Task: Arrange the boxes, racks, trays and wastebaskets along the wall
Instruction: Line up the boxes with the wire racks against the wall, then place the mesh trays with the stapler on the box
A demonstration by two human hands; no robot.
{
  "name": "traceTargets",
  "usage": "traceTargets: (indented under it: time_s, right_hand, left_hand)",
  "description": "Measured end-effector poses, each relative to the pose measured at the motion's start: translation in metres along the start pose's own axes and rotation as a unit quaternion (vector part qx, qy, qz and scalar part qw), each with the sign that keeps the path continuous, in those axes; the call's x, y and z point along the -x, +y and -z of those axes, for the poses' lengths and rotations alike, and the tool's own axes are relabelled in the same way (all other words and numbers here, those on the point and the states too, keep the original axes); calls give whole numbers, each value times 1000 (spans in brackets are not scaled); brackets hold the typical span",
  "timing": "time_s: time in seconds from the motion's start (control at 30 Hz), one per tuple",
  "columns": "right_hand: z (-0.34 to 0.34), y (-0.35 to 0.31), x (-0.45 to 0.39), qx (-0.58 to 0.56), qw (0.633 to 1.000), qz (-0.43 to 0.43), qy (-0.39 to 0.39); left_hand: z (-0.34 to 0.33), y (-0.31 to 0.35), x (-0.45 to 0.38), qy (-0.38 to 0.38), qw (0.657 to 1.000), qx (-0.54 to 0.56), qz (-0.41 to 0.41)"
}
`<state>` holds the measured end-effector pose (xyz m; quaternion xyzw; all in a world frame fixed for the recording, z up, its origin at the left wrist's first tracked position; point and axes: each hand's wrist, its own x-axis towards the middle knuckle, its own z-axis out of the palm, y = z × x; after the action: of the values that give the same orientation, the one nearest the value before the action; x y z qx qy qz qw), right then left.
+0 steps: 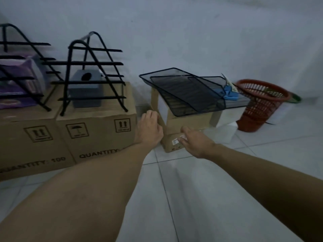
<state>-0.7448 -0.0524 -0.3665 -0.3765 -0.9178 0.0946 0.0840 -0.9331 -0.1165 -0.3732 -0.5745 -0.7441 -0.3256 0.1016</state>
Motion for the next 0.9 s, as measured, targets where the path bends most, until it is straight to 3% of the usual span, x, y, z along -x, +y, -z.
traceTargets:
  time_s: [0.13,0.3,0.6,0.7,0.9]
  right_hand:
    - [14,54,1,1,998,-54,25]
    - [11,115,-2,-40,992,-113,26]
    - [-38,181,-42,-196,962,-192,-7]
    - [-58,195,-59,-250,947,-199,0]
    - [-91,205,-92,-332,925,-183,40]
  left_hand:
    - [-21,25,-7,-21,998,38,41]
    - [-57,46,-12,-59,982,76,164]
    - [-148,40,-21,-151,901,186,361]
    - [-171,37,-19,-104,877,282,375]
    - [-196,36,-13,-30,886,276,372]
